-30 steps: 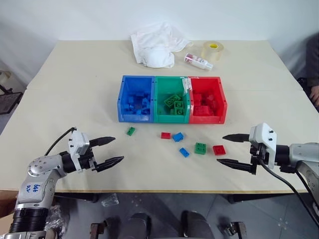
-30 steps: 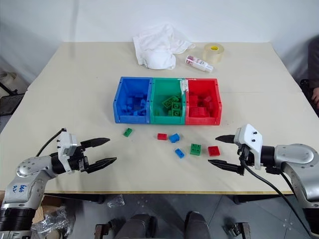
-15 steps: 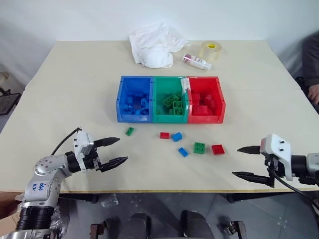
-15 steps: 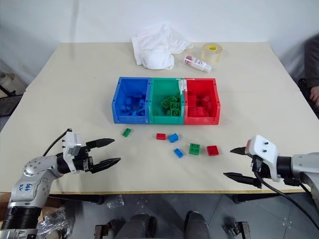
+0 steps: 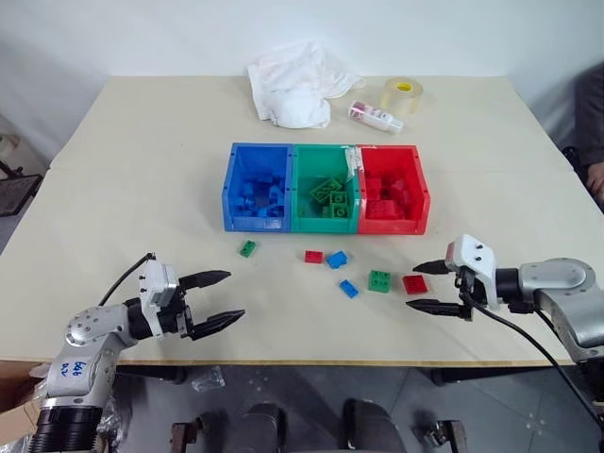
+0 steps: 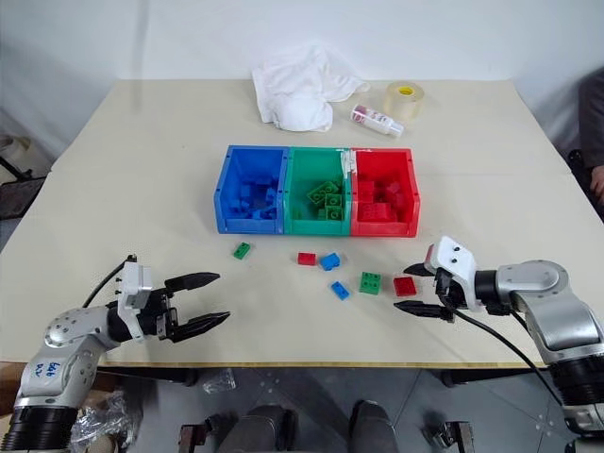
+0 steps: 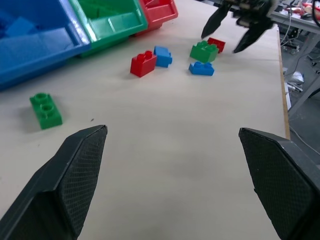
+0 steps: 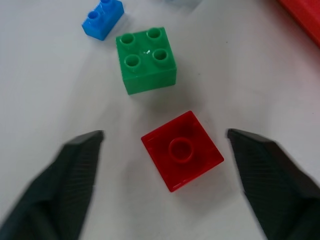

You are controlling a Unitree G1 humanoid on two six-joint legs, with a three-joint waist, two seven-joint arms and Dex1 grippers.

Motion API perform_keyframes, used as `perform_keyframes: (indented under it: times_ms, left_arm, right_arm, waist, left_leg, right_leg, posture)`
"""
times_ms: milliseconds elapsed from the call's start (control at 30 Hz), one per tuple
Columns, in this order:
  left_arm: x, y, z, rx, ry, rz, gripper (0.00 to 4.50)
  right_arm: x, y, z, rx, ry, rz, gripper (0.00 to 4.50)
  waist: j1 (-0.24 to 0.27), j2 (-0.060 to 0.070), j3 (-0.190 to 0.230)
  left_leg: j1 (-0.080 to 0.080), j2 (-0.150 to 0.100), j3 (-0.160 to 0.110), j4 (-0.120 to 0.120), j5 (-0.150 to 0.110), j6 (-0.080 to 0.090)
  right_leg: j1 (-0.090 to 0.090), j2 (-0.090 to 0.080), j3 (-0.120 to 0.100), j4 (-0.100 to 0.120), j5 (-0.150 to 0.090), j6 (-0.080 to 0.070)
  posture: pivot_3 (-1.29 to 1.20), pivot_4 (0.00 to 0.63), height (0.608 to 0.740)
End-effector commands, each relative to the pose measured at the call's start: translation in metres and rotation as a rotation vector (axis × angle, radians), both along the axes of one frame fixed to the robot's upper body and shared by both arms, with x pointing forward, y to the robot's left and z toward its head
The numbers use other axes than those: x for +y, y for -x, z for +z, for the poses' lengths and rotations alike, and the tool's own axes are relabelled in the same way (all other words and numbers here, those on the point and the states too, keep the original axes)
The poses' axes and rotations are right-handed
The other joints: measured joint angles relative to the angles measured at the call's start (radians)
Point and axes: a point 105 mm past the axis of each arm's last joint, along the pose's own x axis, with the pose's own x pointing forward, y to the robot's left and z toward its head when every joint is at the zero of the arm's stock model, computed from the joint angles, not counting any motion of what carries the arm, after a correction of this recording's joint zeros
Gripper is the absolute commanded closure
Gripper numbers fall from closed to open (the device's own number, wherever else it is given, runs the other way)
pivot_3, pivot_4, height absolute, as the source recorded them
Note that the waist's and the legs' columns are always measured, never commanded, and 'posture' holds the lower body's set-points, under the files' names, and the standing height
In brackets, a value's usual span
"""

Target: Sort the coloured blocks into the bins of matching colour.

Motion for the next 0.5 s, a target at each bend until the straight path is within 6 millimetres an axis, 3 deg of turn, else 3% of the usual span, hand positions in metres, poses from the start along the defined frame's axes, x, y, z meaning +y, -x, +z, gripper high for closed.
perform_keyframes:
  times_ms: [33, 167, 267, 433, 500]
  left_arm:
    - [0.001, 0.005, 0.01, -0.044, 0.02, 0.006, 0.0]
    - [0.001, 0.007, 0.01, -0.044, 0.023, 0.013, 0.0]
    - [0.002, 0.007, 0.01, -0.044, 0.024, 0.015, 0.0]
    - [0.0, 0.004, 0.011, -0.048, 0.028, 0.018, 0.0]
    - [-0.002, 0.003, 0.011, -0.05, 0.031, 0.015, 0.0]
  right_arm:
    - [0.002, -0.003, 0.003, -0.027, 0.004, 0.015, 1.69]
    - [0.004, -0.002, 0.005, -0.043, -0.006, 0.017, 3.02]
    - [0.008, -0.004, 0.017, -0.094, -0.027, 0.016, 3.06]
    - [0.019, -0.024, 0.061, -0.261, -0.111, -0.023, 3.06]
    - [0.024, -0.042, 0.086, -0.357, -0.159, -0.064, 3.06]
  waist:
    - [-0.001, 0.0, 0.0]
    - [0.0, 0.0, 0.0]
    - [-0.001, 0.0, 0.0]
    - [-0.004, 0.0, 0.0]
    - [-0.007, 0.0, 0.0]
  left_leg:
    - [0.0, 0.0, 0.0, 0.0, 0.0, 0.0]
    - [0.0, 0.0, 0.0, 0.0, 0.0, 0.0]
    - [0.0, 0.0, 0.0, 0.0, 0.0, 0.0]
    - [0.0, 0.0, 0.001, 0.0, 0.0, 0.0]
    - [0.0, 0.0, 0.001, 0.0, 0.0, 0.0]
  right_leg:
    - [0.0, 0.0, 0.0, 0.0, 0.0, 0.0]
    - [0.0, 0.0, 0.0, 0.0, 0.0, 0.0]
    - [0.0, 0.0, 0.0, 0.0, 0.0, 0.0]
    - [0.0, 0.0, 0.0, 0.0, 0.0, 0.0]
    - [-0.001, 0.0, 0.0, 0.0, 0.0, 0.0]
  posture:
    - [0.0, 0.15, 0.74]
    - [0.0, 0.15, 0.74]
    - [0.0, 0.15, 0.74]
    - [0.0, 0.15, 0.74]
    - [0.0, 0.15, 0.74]
